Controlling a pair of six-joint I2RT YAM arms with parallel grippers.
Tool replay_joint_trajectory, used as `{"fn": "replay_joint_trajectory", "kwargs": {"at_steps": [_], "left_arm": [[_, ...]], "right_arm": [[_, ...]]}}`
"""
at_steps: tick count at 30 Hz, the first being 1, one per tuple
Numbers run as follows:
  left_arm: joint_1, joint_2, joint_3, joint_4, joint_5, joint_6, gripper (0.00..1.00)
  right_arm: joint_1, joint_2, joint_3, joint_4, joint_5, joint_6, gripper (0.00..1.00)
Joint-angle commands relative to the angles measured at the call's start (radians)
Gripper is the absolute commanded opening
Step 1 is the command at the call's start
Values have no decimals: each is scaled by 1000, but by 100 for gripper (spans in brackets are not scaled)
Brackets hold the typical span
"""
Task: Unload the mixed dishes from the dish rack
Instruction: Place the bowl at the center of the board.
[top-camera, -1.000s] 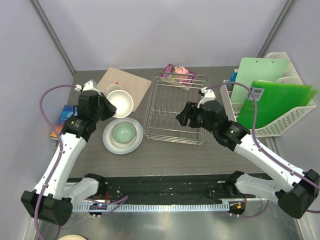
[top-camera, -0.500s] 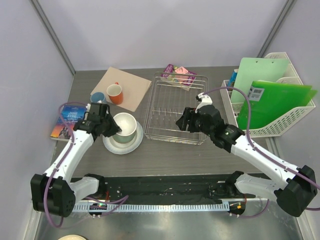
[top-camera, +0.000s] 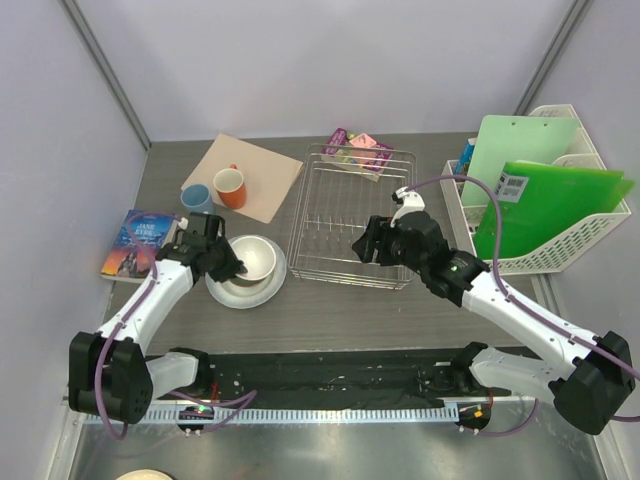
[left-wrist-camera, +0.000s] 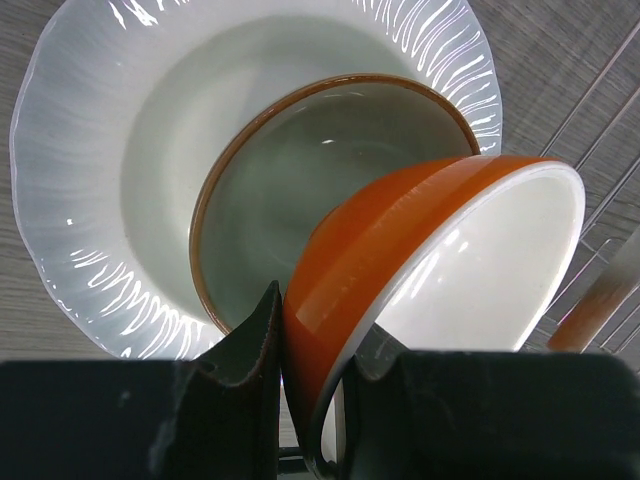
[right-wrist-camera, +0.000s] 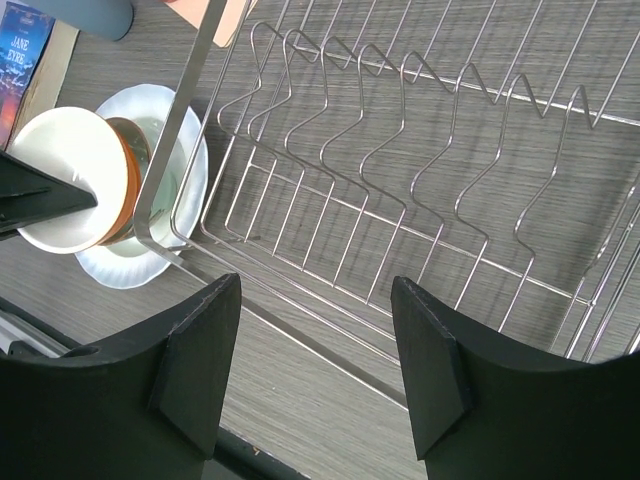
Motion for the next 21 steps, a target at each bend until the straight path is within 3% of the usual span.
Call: {"fn": "replay_joint_trajectory", "kwargs": {"at_steps": [1,3,6,9,21], "left_arm": [[8,-10,6,60,14,-11,1],[8,-16,9,50,7,-11,6],[8,-25,21,36,0,-5,23],[8,-25,34,20,-8,-1,33],[6,-30,80,-29,-17,16,61]], "right_arm": [[-2,-15,-5,44,21,-18,67],[-3,-13,-3,46,21,-18,67],[-3,-9,-5,44,21,-18,67],[-3,-4,-5,43,24,-18,67],[-2,-9,-12,43,28,-21,67]]}}
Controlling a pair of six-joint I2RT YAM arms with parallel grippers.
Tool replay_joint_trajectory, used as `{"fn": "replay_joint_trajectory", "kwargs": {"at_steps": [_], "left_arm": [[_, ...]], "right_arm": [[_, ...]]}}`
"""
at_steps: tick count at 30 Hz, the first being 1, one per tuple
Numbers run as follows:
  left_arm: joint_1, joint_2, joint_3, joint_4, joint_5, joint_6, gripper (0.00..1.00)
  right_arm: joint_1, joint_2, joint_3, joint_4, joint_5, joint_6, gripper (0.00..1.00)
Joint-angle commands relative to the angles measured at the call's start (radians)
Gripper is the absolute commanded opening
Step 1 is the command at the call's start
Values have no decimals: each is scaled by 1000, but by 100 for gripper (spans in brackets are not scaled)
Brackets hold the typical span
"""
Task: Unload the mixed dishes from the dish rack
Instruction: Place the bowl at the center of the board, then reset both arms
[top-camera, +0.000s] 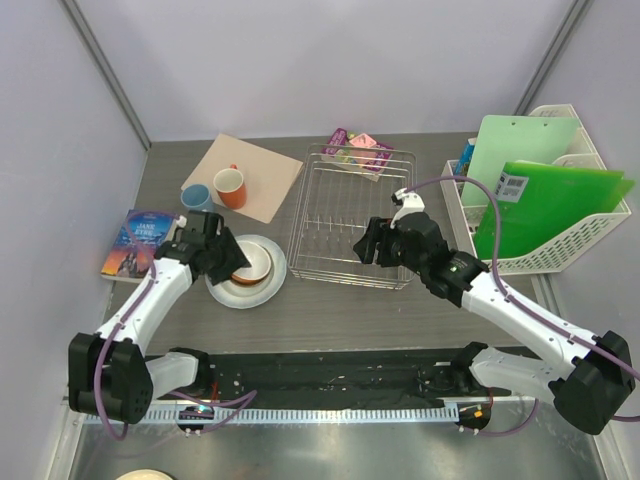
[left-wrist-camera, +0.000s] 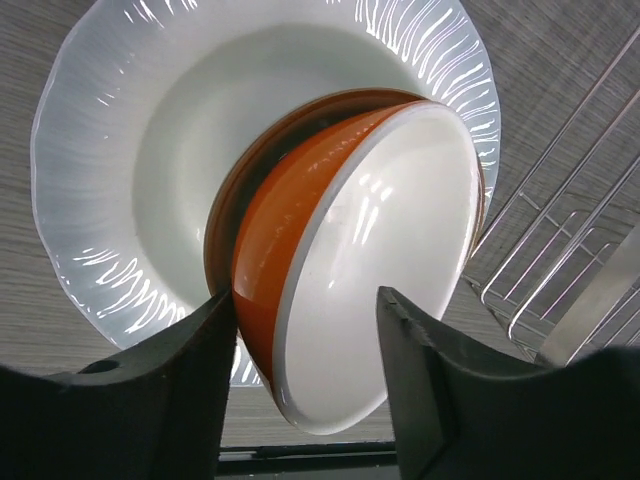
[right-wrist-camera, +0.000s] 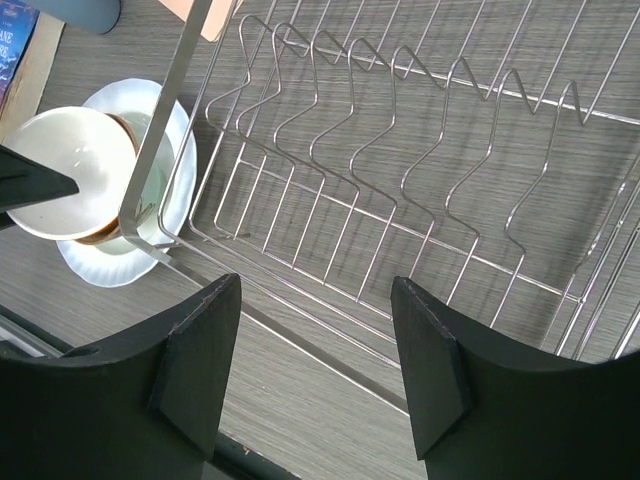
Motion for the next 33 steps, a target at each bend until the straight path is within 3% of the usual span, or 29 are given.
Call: {"fn": "replay_joint_trajectory", "kwargs": {"at_steps": [1,10,18,24,26,28,31,33], "left_arm": [[4,-31,87,-26,-2,18,63],[4,-54,196,-151,-41,90,80],[4,-158,291,-254,-212,144,91],[1,-261,290,-177,-179,139,93],[-2,-290,259,-146,-168,145,100],[-12,-299,233,-139,-172,153,100],[-50,-296,218,-137,-200,177,100],[-132,-289,218,-135,-259,206,100]], "right_arm": [[-2,-8,-5,42,22,-7,67],[-3,-5,-5,42,22,-8,67],[-3,-6,-3,42,28,-16,67],[-2,-40,-23,63,48,-25,66],[-2,-64,-41,88,62,-31,66],[-2,-98,-68,102,77,-33,66],[-2,-123,-86,117,98,-43,66],[-2,-129,-97,123,123,-51,66]]}}
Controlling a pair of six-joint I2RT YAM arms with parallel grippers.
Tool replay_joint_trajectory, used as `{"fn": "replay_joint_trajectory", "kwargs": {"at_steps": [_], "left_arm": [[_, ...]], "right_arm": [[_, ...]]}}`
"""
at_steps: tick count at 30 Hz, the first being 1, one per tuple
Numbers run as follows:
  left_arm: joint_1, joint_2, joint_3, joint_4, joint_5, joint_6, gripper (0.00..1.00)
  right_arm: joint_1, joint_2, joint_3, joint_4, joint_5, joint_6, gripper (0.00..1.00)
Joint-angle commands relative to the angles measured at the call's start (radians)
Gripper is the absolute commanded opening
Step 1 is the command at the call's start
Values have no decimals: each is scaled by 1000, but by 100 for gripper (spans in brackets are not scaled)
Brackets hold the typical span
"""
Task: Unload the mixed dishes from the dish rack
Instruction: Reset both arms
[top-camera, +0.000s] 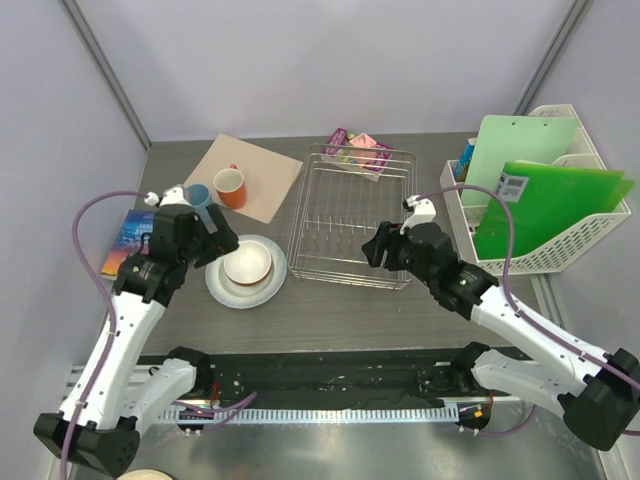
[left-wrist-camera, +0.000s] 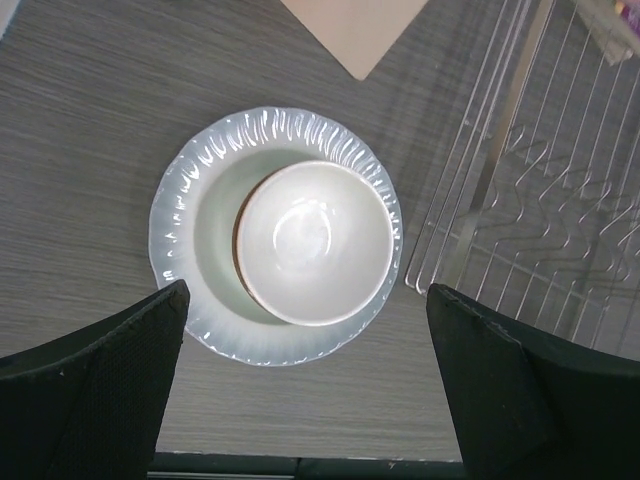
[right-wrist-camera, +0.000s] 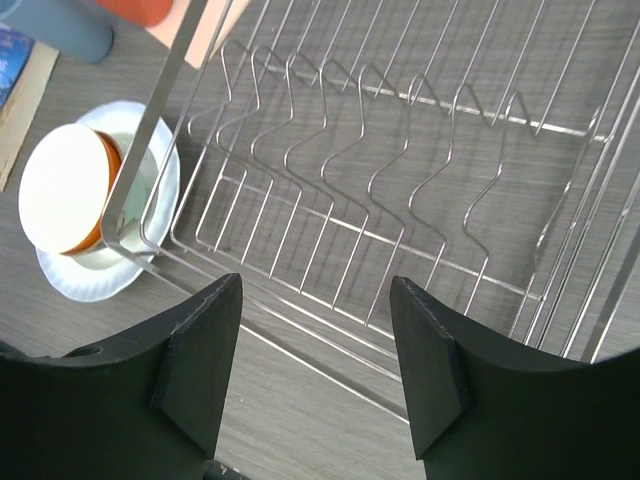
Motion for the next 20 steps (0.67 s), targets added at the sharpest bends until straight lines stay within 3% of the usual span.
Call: {"fn": "replay_joint_trajectory", "kwargs": {"at_steps": [1,3,6,12,20], "left_arm": [[-128,11,-10,40,-119,67,100],[-256,24,5,49,-201,72,100],[-357,69,39,54,-308,69,100],[-476,197,93,83,-372,78,100],[-644,326,134,135,-472,62,100]], "right_arm": [[-2,-33,-14,84,77,-29,66],[-2,-28,-16,82,104,-38,66],[-3,-10,-4,82,121,-46,66],[3,55,61,90,103,-41,66],[150,171,171,99,252,-130,66]]}}
